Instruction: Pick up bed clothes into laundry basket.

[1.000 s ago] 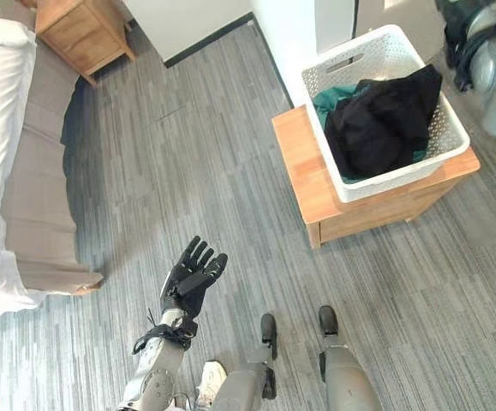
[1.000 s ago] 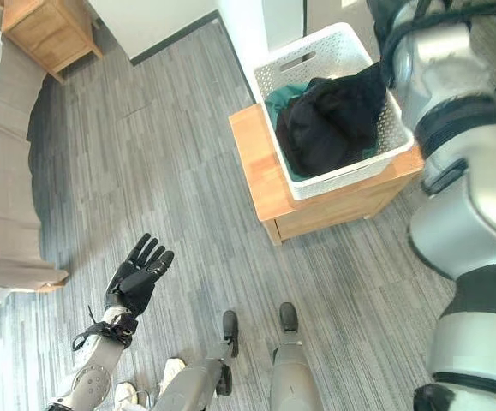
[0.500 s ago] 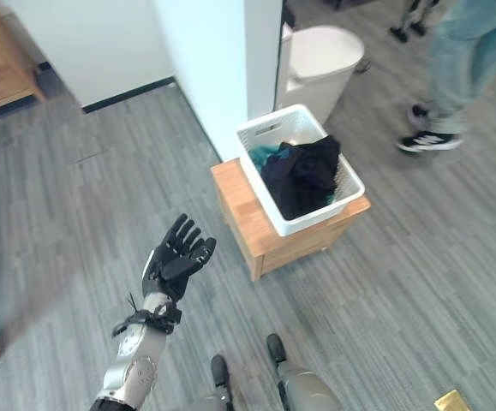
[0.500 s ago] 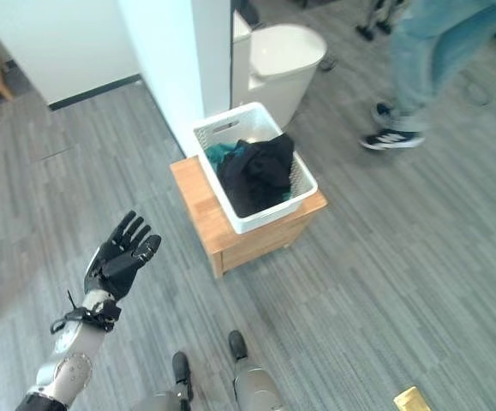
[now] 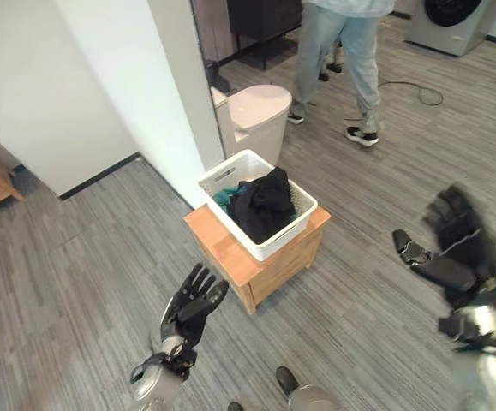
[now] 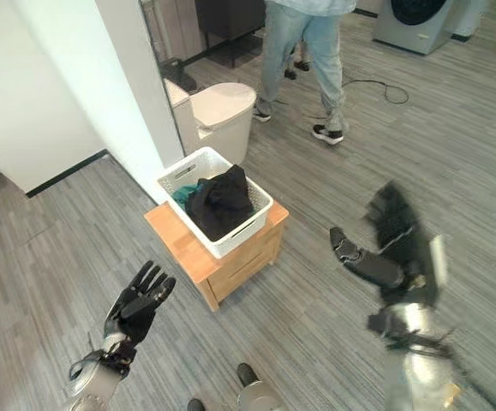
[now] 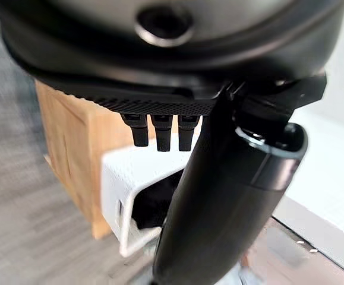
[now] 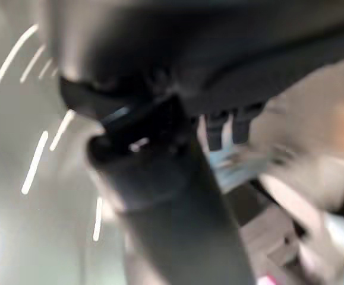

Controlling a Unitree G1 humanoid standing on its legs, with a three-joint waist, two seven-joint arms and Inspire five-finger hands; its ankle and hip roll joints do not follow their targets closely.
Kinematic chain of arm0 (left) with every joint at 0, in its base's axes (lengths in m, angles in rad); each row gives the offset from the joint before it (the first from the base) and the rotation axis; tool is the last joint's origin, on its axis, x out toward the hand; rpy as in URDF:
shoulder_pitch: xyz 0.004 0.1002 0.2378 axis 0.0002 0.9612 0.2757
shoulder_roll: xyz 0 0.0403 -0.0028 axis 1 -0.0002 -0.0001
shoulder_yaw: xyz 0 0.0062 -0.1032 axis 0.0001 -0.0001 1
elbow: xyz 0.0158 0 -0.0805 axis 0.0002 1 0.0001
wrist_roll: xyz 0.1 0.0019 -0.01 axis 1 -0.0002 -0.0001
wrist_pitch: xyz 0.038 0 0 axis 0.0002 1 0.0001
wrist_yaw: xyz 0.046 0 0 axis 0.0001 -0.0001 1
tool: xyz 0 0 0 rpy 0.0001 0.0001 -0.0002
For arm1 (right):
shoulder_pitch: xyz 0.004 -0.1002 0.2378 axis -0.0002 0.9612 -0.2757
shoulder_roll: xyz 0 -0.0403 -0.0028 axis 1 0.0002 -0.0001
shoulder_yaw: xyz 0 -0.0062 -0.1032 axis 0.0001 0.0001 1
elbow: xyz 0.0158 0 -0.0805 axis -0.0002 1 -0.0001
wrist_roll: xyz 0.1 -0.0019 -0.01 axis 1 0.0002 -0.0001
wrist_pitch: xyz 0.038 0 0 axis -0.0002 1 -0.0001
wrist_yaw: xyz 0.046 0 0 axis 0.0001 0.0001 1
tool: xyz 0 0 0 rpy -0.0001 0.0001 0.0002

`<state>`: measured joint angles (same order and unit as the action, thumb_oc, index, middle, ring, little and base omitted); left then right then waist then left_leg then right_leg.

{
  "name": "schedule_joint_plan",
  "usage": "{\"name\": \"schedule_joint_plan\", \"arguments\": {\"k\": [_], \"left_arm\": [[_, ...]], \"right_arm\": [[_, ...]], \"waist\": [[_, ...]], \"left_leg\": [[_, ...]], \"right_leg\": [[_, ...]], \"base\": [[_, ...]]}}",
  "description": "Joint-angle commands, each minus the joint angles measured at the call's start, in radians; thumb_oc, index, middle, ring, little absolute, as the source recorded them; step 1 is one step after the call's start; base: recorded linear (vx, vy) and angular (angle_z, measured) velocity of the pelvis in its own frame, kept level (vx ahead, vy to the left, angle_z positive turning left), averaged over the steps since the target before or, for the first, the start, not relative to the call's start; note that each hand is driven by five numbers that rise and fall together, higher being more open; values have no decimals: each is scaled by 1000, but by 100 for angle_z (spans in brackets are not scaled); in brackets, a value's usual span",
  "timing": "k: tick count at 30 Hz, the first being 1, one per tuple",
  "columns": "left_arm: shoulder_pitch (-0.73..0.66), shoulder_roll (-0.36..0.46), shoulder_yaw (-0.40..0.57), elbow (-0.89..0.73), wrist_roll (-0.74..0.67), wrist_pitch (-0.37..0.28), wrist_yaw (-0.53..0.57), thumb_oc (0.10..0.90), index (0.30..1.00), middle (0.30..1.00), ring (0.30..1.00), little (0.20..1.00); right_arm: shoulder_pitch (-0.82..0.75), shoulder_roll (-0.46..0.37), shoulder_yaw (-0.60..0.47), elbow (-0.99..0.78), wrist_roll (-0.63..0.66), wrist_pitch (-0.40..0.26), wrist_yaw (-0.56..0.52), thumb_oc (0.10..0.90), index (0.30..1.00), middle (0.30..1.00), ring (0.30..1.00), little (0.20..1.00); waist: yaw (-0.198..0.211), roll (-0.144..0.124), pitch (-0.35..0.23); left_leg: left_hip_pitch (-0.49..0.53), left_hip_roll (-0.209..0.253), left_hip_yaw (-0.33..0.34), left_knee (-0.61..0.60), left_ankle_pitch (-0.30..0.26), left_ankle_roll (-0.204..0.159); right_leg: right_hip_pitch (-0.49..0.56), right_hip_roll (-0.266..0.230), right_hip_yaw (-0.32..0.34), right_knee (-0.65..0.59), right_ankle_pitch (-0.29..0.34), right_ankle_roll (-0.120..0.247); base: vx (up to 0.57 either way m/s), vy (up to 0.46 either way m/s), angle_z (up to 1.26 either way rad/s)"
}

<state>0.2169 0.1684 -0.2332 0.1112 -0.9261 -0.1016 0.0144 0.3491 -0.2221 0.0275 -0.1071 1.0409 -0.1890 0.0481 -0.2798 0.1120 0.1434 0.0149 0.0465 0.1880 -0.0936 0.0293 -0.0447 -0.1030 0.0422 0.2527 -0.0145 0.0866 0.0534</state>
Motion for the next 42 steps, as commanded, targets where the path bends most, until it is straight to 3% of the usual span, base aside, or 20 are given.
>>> {"name": "schedule_joint_plan", "arguments": {"k": [1,3,6,12,15,16,19,21,23,25,26,27,28,29,31,32,34,36,38,42], "left_arm": [[-32,57,33,-62,52,-60,-23,800,900,900,900,900],[-36,56,23,-50,69,-68,-37,800,900,900,900,900],[-49,61,12,-49,79,-71,-46,800,900,900,900,900],[-67,67,18,-57,82,-86,-37,800,900,900,900,900],[-94,84,30,-50,69,-106,-21,800,900,900,900,900],[-107,90,32,-44,63,-111,-18,800,900,900,900,900],[-144,96,43,-42,64,-121,-6,800,900,900,900,900],[-152,111,57,-64,77,-123,-3,800,900,900,900,900],[-135,113,109,-78,92,-132,7,800,900,900,900,900],[-119,99,137,-69,85,-137,16,800,900,900,900,900],[-90,81,177,-68,79,-143,33,800,900,900,900,900],[-90,80,177,-68,79,-143,33,800,900,900,900,900],[-82,91,184,-70,94,-138,27,800,900,900,900,900],[-83,91,184,-70,94,-138,27,800,900,900,900,900],[-42,100,201,-89,108,-131,15,800,900,900,900,900],[-36,107,203,-97,114,-129,3,800,900,900,900,900],[-35,120,210,-105,129,-130,-4,800,900,900,900,900],[-58,123,203,-101,126,-133,8,800,900,900,900,900],[-91,112,174,-88,117,-127,9,800,900,900,900,900],[-93,116,136,-102,101,-103,-34,800,900,900,900,900]], "right_arm": [[-95,-35,29,-103,-27,-38,134,800,900,900,900,900],[-120,-86,99,-88,-123,-26,132,800,900,900,900,900],[-133,-128,111,-83,-197,-22,111,800,900,900,900,900],[-121,-109,80,-42,-222,-27,63,800,900,900,900,900],[-112,-107,49,-46,-239,-44,50,800,900,900,900,900],[-105,-110,37,-48,-256,-47,49,800,900,900,900,900],[-115,-127,23,-28,-291,-57,37,800,900,900,900,900],[-104,-130,4,-29,-287,-64,33,800,900,900,900,900],[-123,-142,8,-24,-285,-66,25,800,900,900,900,900],[-139,-147,17,-25,-280,-67,30,800,900,900,900,900],[-176,-167,44,-22,-280,-67,37,800,900,900,900,900],[-176,-167,44,-21,-279,-68,37,800,900,900,900,900],[-198,-175,59,-26,-279,-70,43,800,900,900,900,900],[-199,-175,59,-26,-279,-70,43,800,900,900,900,900],[-216,-183,76,-25,-291,-60,50,800,900,900,900,900],[-228,-187,85,-35,-291,-62,53,800,900,900,900,900],[-247,-175,103,-59,-263,-74,61,800,900,900,900,900],[-238,-142,118,-63,-222,-86,57,800,900,900,900,900],[-211,-123,119,-44,-216,-91,33,800,900,900,900,900],[-94,-142,26,-16,-229,-82,25,800,900,900,900,900]], "waist": [[37,-57,-34],[58,-63,-32],[69,-69,-32],[80,-82,-28],[86,-78,-6],[93,-70,3],[147,-64,5],[186,-77,-16],[257,-104,-25],[278,-104,-20],[322,-113,2],[322,-108,0],[336,-121,53],[337,-118,51],[349,-146,65],[343,-164,71],[330,-192,67],[303,-197,50],[252,-179,20],[162,-143,0]], "left_leg": [[33,-27,22,6,-68,19],[34,-31,14,6,-66,22],[34,-34,7,6,-65,23],[32,-36,-15,6,-61,25],[-2,-27,-68,7,-34,21],[-20,-26,-109,15,-19,22],[-69,-37,-253,38,25,21],[-123,-65,-351,43,64,10],[-186,-121,-448,38,118,1],[-217,-121,-473,40,153,-14],[-271,-144,-518,39,192,-40],[-274,-139,-520,38,194,-42],[-300,-146,-516,102,150,-50],[-303,-143,-517,104,150,-51],[-307,-140,-469,255,84,-30],[-301,-121,-413,335,24,-9],[-266,-55,-338,467,-36,10],[-188,55,-246,451,-52,11],[-79,162,-113,372,-54,-7],[-30,234,48,230,-49,-83]], "right_leg": [[-36,-79,104,-13,-47,117],[-32,-83,98,-13,-47,119],[-26,-87,93,-16,-49,119],[-24,-86,92,-16,-42,120],[-53,-56,146,88,-71,128],[-47,-35,174,149,-114,121],[25,-6,128,279,-239,72],[81,45,116,353,-312,44],[150,68,112,319,-384,-6],[153,87,104,287,-386,-26],[172,101,72,226,-374,-41],[169,106,72,223,-368,-41],[159,122,63,218,-345,-55],[157,125,63,216,-341,-54],[149,86,34,164,-291,-43],[134,59,14,142,-263,-41],[114,17,-42,95,-226,-38],[99,-4,-123,69,-222,-38],[91,-23,-218,51,-234,-34],[98,-108,-362,16,-210,10]], "base": [[-40,8,6],[-51,12,6],[-31,3,8],[-69,-27,13],[-191,-78,28],[-171,-44,74],[-312,-137,120],[-348,-201,231],[-387,-145,255],[-463,-183,124],[-506,-234,139],[-696,-203,207],[-382,-47,163],[-570,-10,159],[-431,100,77],[-444,118,82],[-413,98,128],[-297,102,133],[-167,192,155],[-156,337,214]]}}
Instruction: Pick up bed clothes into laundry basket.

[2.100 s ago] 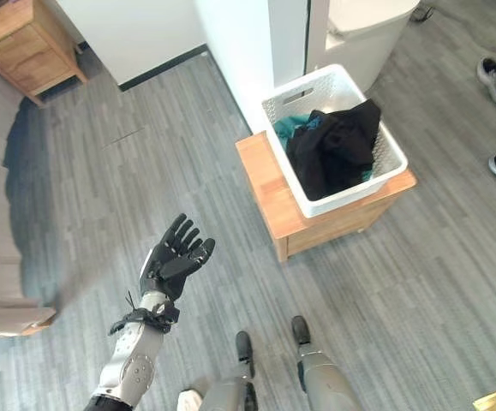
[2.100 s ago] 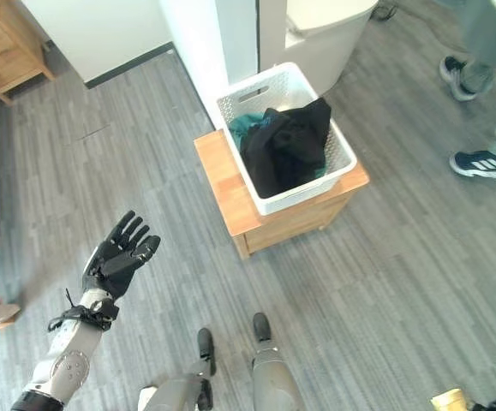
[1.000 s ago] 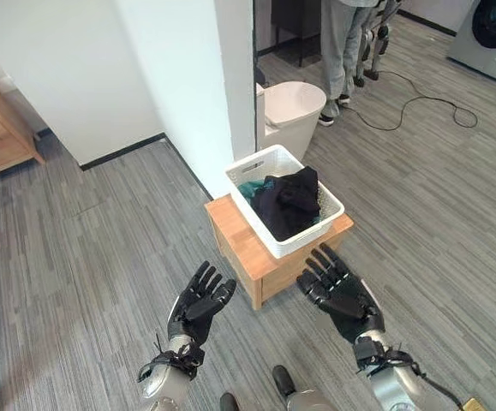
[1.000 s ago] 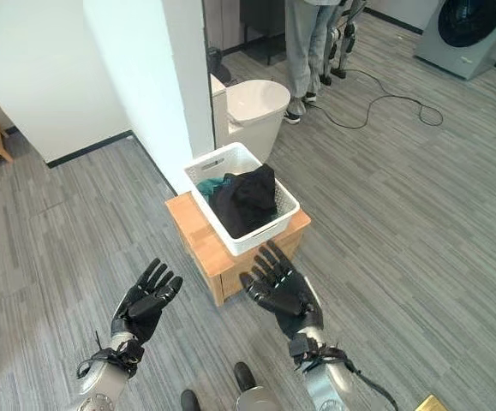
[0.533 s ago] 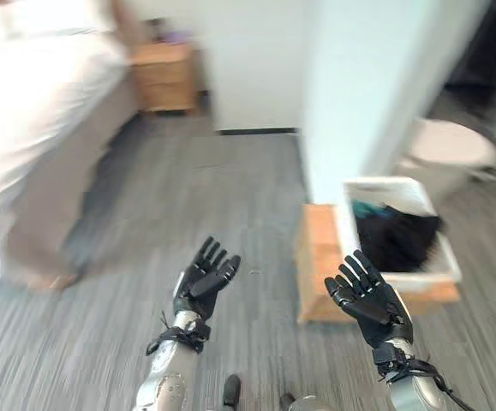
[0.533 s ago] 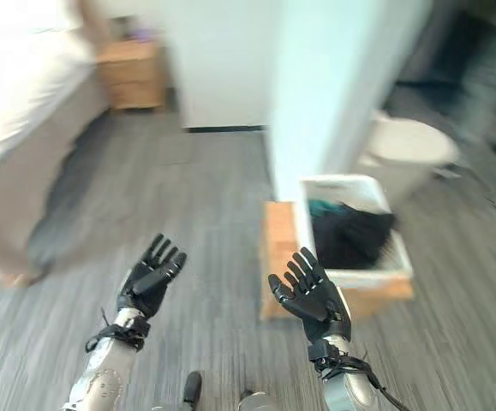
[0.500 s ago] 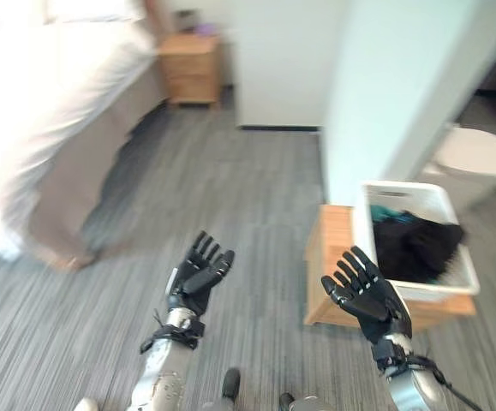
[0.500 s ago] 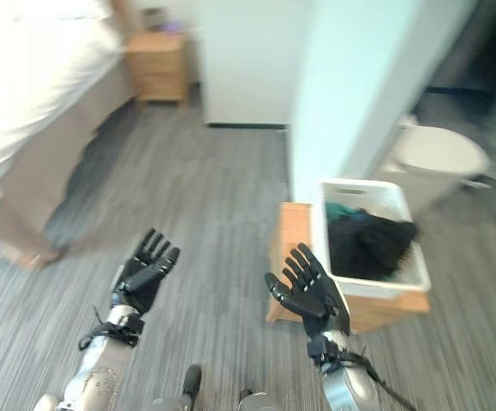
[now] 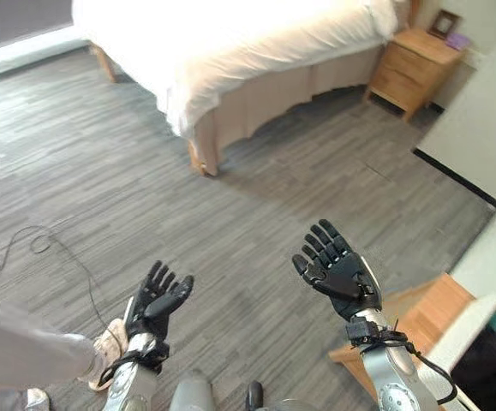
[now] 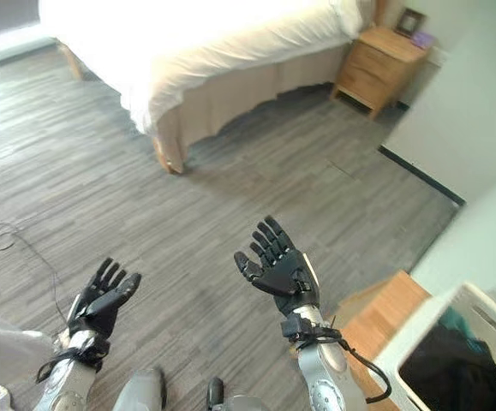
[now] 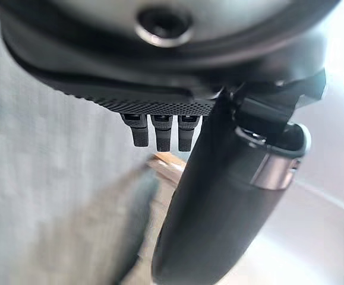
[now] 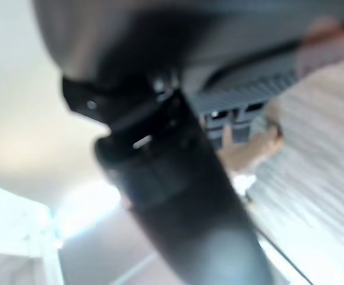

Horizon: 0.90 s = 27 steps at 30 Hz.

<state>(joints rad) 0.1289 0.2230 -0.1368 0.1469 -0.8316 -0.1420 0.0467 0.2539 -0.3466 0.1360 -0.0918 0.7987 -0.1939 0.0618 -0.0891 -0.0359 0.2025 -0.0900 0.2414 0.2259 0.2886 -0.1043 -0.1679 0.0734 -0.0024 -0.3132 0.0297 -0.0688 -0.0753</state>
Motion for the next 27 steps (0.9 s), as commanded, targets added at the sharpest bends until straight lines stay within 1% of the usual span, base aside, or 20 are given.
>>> {"name": "schedule_joint_plan", "arguments": {"k": [1,2,3,5,6,7,8,9,10,11,12,13,14,16,17,18,20,22,23,27], "left_arm": [[2,69,40,-136,12,-65,-74,800,900,900,900,900],[41,78,52,-149,-5,-53,-97,800,900,900,900,900],[42,78,52,-149,-5,-53,-97,800,900,900,900,900],[57,90,64,-150,-7,-52,-95,800,900,900,900,900],[52,98,72,-164,-10,-52,-87,800,900,900,900,900],[44,108,74,-165,-8,-55,-85,800,900,900,900,900],[26,133,76,-154,7,-64,-90,800,900,900,900,900],[-1,152,77,-131,27,-80,-91,800,900,900,900,900],[-11,148,82,-129,42,-79,-85,800,900,900,900,900],[-20,146,88,-126,58,-79,-77,800,900,900,900,900],[-21,146,88,-126,59,-79,-77,800,900,900,900,900],[-30,143,86,-129,75,-81,-68,800,900,900,900,900],[-45,146,76,-136,104,-80,-59,800,900,900,900,900],[-53,127,59,-133,124,-85,-40,800,900,900,900,900],[-54,127,60,-133,124,-86,-40,800,900,900,900,900],[-61,117,45,-124,118,-84,-36,800,900,900,900,900],[-35,90,24,-124,93,-75,-42,800,900,900,900,900],[-26,89,14,-124,100,-68,-49,800,900,900,900,900],[-19,86,-2,-123,102,-57,-59,800,900,900,900,900],[-17,96,1,-145,125,-55,-65,800,900,900,900,900]], "right_arm": [[24,-22,-95,3,13,-73,18,800,900,900,900,900],[47,-28,-121,38,2,-42,33,800,900,900,900,900],[47,-28,-121,38,2,-43,33,800,900,900,900,900],[34,-38,-132,55,-59,-34,10,800,900,900,900,900],[22,-37,-141,59,-58,-37,8,800,900,900,900,900],[19,-37,-147,51,-47,-39,15,800,900,900,900,900],[14,-33,-149,47,-32,-35,32,800,900,900,900,900],[14,-36,-147,52,-49,-14,48,800,900,900,900,900],[9,-37,-142,49,-61,-6,47,800,900,900,900,900],[1,-33,-140,52,-67,-4,38,800,900,900,900,900],[1,-33,-140,52,-68,-4,38,800,900,900,900,900],[-9,-25,-143,52,-74,-7,25,800,900,900,900,900],[-22,-12,-146,49,-86,-18,13,800,900,900,900,900],[-66,8,-118,65,-102,-26,-16,800,900,900,900,900],[-67,8,-118,66,-102,-26,-16,800,900,900,900,900],[-91,16,-101,77,-98,-27,-31,800,900,900,900,900],[-93,19,-84,53,-107,-27,-26,800,900,900,900,900],[-85,16,-83,45,-127,-24,-26,800,900,900,900,900],[-77,19,-83,53,-140,-23,-30,800,900,900,900,900],[-61,23,-84,60,-131,-19,-26,800,900,900,900,900]], "waist": [[-42,15,-58],[-38,38,-60],[-38,38,-61],[-20,39,-66],[-13,33,-66],[-12,31,-64],[-28,27,-59],[-54,32,-61],[-46,36,-66],[-37,34,-70],[-37,34,-68],[-32,30,-73],[-26,21,-80],[-4,13,-87],[-5,12,-86],[-3,11,-93],[9,7,-109],[9,6,-116],[6,6,-129],[5,4,-141]], "left_leg": [[83,34,37,-176,74,30],[93,-13,-6,-269,77,30],[93,-13,-6,-270,77,31],[76,-66,-40,-291,70,56],[59,-88,-49,-289,71,71],[45,-101,-61,-283,68,81],[21,-123,-93,-272,63,97],[18,-153,-140,-279,60,114],[26,-156,-154,-293,62,117],[38,-159,-165,-310,63,124],[41,-159,-165,-312,64,124],[43,-165,-178,-321,66,132],[46,-185,-193,-325,68,147],[41,-200,-194,-319,62,154],[41,-200,-194,-318,62,154],[42,-203,-194,-326,67,157],[64,-207,-179,-349,65,163],[70,-207,-178,-352,64,164],[85,-203,-175,-354,59,162],[105,-196,-169,-362,55,158]], "right_leg": [[-68,-87,169,-39,-48,153],[-77,-111,152,-63,-9,180],[-78,-111,152,-63,-9,181],[-90,-151,151,-63,23,210],[-104,-168,161,-50,36,220],[-119,-181,184,-31,37,231],[-145,-165,309,10,30,247],[-157,-90,589,67,-7,256],[-162,-86,626,78,-7,254],[-160,-87,634,80,-6,249],[-158,-87,633,79,-7,249],[-155,-83,633,68,-5,243],[-149,-74,620,35,-4,229],[-139,-96,585,13,9,238],[-138,-96,584,12,10,238],[-132,-82,615,-2,15,241],[-118,-90,612,-29,13,244],[-113,-86,619,-36,9,243],[-99,-86,623,-49,-1,237],[-79,-88,620,-66,-7,232]], "base": [[-144,479,228],[-113,359,173],[-65,388,95],[-2,303,63],[-2,300,35],[-34,235,50],[-21,407,82],[3,395,124],[47,369,109],[36,105,71],[16,51,35],[5,69,30],[0,89,42],[-22,35,27],[-21,-6,8],[23,31,7],[60,38,-2],[66,4,-10],[83,-12,0],[61,-26,-4]]}}
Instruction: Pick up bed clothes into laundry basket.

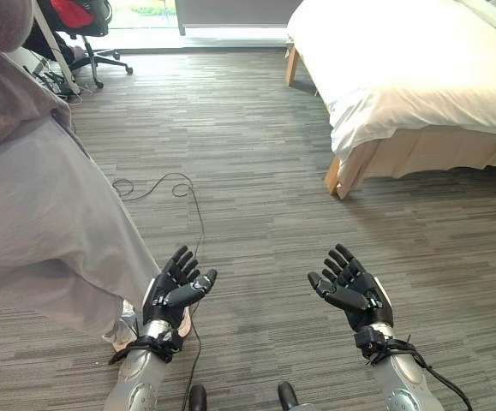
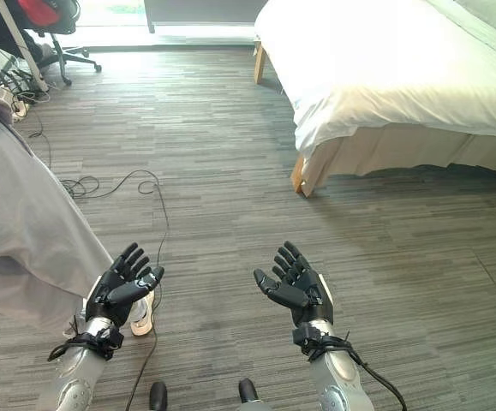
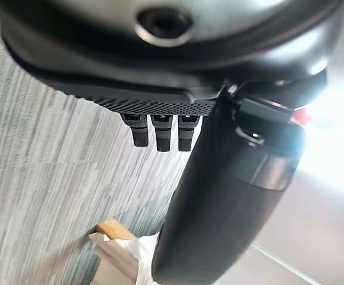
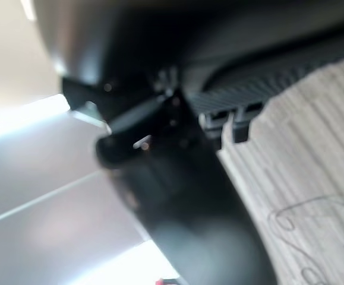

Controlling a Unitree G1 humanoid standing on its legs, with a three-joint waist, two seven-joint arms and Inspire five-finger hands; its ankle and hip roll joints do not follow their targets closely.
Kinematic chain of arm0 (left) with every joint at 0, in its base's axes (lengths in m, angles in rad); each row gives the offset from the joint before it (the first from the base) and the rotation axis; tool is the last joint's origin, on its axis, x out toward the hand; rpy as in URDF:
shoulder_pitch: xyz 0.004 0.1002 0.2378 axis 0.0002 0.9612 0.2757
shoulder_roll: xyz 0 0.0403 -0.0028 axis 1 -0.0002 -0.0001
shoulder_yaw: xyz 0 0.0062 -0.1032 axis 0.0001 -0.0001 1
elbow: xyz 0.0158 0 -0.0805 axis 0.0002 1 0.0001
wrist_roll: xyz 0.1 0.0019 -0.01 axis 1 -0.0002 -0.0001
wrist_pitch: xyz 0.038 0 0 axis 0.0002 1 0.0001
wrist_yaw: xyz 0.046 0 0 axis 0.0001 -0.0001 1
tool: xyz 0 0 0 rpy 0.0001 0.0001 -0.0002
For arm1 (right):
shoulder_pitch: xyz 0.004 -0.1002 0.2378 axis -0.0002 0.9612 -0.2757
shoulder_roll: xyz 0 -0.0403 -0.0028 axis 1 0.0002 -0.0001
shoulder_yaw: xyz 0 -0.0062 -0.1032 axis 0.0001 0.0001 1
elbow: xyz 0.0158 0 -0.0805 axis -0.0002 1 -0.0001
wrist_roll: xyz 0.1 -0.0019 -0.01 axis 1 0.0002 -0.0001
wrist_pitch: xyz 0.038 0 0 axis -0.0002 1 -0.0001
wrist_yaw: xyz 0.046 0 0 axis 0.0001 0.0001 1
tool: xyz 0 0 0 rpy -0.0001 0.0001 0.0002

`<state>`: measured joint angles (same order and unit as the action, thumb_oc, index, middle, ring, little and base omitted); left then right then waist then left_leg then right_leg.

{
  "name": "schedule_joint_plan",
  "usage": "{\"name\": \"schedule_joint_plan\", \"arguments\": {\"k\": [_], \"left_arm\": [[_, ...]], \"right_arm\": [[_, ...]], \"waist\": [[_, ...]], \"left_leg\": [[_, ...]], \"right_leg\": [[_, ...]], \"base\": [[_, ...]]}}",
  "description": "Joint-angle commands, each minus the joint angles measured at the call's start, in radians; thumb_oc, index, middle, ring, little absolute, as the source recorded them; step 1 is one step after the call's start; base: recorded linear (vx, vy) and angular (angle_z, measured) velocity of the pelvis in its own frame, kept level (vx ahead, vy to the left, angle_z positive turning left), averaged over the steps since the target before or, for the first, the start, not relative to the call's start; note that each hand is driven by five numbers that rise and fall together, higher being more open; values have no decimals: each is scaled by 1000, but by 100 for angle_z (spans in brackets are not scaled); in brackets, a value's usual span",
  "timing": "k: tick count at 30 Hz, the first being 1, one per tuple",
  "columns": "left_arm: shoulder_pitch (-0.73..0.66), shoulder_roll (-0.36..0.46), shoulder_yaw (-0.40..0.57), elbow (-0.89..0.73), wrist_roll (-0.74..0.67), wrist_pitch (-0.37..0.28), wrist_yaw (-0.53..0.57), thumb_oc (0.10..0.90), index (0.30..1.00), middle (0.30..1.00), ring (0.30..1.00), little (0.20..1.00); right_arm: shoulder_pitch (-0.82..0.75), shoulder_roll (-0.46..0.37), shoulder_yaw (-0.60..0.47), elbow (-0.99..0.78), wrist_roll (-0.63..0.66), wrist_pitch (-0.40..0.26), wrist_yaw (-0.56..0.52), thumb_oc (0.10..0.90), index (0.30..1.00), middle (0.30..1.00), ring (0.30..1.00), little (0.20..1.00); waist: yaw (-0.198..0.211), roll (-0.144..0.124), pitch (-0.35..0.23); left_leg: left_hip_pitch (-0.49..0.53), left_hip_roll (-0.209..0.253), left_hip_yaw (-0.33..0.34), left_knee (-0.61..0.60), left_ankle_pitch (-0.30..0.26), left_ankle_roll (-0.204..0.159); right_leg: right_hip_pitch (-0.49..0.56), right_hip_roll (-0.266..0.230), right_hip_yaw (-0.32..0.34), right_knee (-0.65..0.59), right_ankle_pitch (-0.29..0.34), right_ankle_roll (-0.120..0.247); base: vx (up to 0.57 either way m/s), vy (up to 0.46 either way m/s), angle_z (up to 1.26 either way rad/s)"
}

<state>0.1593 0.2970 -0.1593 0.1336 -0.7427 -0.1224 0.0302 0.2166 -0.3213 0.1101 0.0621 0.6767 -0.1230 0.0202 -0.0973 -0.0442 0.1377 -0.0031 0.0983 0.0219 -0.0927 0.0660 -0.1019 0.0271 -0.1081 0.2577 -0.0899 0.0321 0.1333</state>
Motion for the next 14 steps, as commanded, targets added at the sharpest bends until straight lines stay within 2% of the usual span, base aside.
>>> {"name": "schedule_joint_plan", "arguments": {"k": [1,14], "left_arm": [[-48,24,31,-132,45,-77,-48,800,900,900,900,900],[-7,10,30,-100,87,-68,-45,800,900,900,900,900]], "right_arm": [[-19,-7,-62,-97,-15,-91,22,800,900,900,900,900],[24,4,-100,-65,3,-91,23,800,900,900,900,900]], "waist": [[12,13,-79],[-1,16,-94]], "left_leg": [[22,-52,35,18,-116,90],[48,-34,41,7,-112,78]], "right_leg": [[-30,18,46,53,-110,22],[-4,28,43,45,-123,8]], "base": [[44,-34,-6],[18,-25,-5]]}}
